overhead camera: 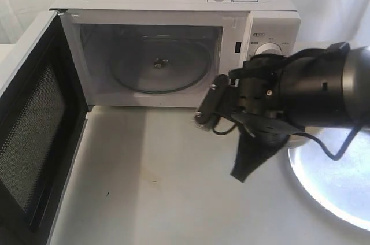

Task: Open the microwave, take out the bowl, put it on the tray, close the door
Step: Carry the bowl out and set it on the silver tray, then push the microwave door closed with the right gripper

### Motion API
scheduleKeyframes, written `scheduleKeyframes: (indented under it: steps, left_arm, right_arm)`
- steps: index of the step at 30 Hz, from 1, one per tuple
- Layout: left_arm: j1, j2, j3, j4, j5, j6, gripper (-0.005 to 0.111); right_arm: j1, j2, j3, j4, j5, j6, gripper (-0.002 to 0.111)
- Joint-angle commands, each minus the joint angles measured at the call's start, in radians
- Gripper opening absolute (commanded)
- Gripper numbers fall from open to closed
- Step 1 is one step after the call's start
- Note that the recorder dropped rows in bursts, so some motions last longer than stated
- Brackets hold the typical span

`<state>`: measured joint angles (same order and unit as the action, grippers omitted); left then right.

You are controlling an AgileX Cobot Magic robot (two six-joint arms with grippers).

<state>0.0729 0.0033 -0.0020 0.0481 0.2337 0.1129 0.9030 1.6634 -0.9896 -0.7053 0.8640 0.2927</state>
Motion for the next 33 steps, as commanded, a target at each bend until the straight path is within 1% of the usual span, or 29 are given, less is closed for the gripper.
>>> scheduleKeyframes:
  steps: [1,6,8,11,15,16,17,20,21,22,23,25,27,29,30,31,32,33]
  left_arm:
    - [-0.004,-0.003,0.002,-0.004,-0.001,-0.004,0.0]
    - [-0.004,-0.003,0.002,-0.004,-0.001,-0.004,0.0]
    - [-0.004,-0.003,0.002,-0.004,-0.001,-0.004,0.0]
    - [-0.004,-0.003,0.002,-0.004,-0.001,-0.004,0.0]
    - [-0.004,-0.003,0.002,-0.004,-0.001,-0.004,0.0]
    - [-0.004,-0.003,0.002,-0.004,-0.001,-0.004,0.0]
    - [-0.004,-0.003,0.002,-0.004,-0.001,-0.004,0.0]
    - [-0.004,-0.003,0.002,-0.004,-0.001,-0.004,0.0]
    - [-0.004,-0.003,0.002,-0.004,-0.001,-0.004,0.0]
    - [-0.004,-0.003,0.002,-0.004,-0.001,-0.004,0.0]
    - [-0.004,-0.003,0.002,-0.004,-0.001,-0.004,0.0]
    - [-0.004,-0.003,0.002,-0.004,-0.001,-0.004,0.0]
    - [-0.004,-0.003,0.002,-0.004,-0.001,-0.004,0.0]
    - [-0.004,-0.003,0.002,-0.004,-0.001,-0.004,0.0]
    - [-0.004,-0.003,0.002,-0.004,-0.001,-0.004,0.0]
    - [-0.004,-0.003,0.002,-0.004,-0.001,-0.004,0.0]
    - [-0.004,-0.003,0.002,-0.004,-0.001,-0.004,0.0]
    - [-0.004,-0.003,0.002,-0.004,-0.001,-0.004,0.0]
  right_arm:
    - [-0.053,-0.009,0.085,-0.155,0.128,0.256,0.0]
    - [-0.089,-0.007,0.15,-0.23,0.051,0.325,0.001]
    - [-0.092,-0.007,0.159,-0.23,0.035,0.346,0.005]
    - [-0.092,-0.007,0.163,-0.227,0.017,0.35,0.017]
    - [-0.092,-0.007,0.163,-0.231,0.022,0.369,0.045]
    - [-0.092,-0.007,0.163,-0.227,0.019,0.381,0.049]
    - [-0.087,-0.007,0.163,-0.22,0.014,0.395,0.049]
    - [-0.055,-0.029,0.163,-0.185,-0.071,0.416,0.035]
    - [-0.031,-0.045,0.163,-0.163,-0.179,0.416,0.026]
    - [-0.013,-0.064,0.163,-0.145,-0.277,0.408,0.021]
    - [0.011,-0.085,0.163,-0.132,-0.427,0.395,0.013]
    - [0.053,-0.119,0.161,-0.158,-0.804,0.389,-0.001]
    - [0.079,-0.129,0.12,-0.22,-1.169,0.367,0.0]
    - [0.102,-0.115,0.037,-0.172,-1.343,0.299,0.0]
    - [0.135,-0.075,-0.088,-0.069,-1.357,0.225,0.0]
    - [0.154,-0.047,-0.154,-0.037,-1.336,0.19,0.0]
    - [0.187,0.012,-0.266,-0.03,-1.303,0.18,0.0]
    - [0.207,0.047,-0.325,-0.03,-1.28,0.18,0.0]
